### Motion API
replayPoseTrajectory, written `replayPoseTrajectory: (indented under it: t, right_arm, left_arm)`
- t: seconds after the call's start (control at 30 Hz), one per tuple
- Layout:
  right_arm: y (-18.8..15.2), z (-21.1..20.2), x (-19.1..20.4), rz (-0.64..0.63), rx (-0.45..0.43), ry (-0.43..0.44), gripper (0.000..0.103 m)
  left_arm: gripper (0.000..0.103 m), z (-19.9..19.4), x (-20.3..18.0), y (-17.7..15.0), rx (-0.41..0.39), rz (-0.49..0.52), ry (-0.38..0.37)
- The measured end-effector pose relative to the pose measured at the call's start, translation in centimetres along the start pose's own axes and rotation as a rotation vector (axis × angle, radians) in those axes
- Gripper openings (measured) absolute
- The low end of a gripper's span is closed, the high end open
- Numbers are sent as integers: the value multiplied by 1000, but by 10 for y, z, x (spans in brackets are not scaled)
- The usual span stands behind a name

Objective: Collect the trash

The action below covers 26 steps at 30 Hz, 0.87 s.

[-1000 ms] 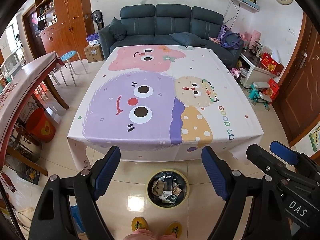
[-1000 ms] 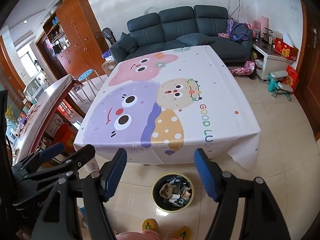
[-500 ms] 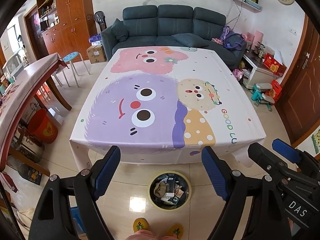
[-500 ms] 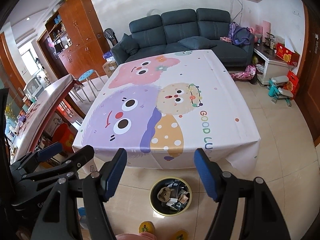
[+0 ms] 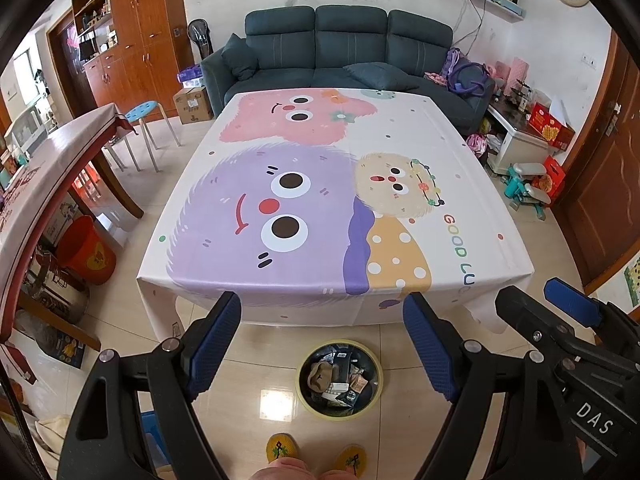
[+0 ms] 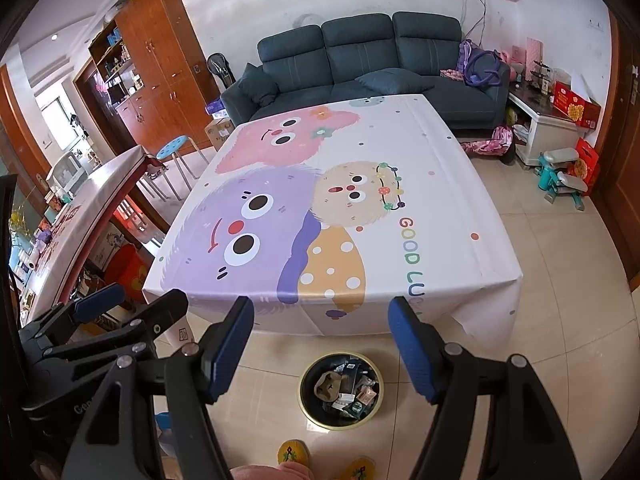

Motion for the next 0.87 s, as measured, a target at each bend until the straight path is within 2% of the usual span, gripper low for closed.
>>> replayPoseTrajectory:
  t: [0.87]
  right_arm:
    - [-4,3,-4,11,2,0,70]
  left_arm:
    - [82,0,0,-3,7,13,1]
Point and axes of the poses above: each gripper's, at about its wrist camera, not at the fingertips, and z roughly the way its jaws point, x to its left, y to its top, the point moved 3 cm from there along z, roughly the way its jaws point, and after that the axes turned 1 degree about -z, right-handed, at the moved point
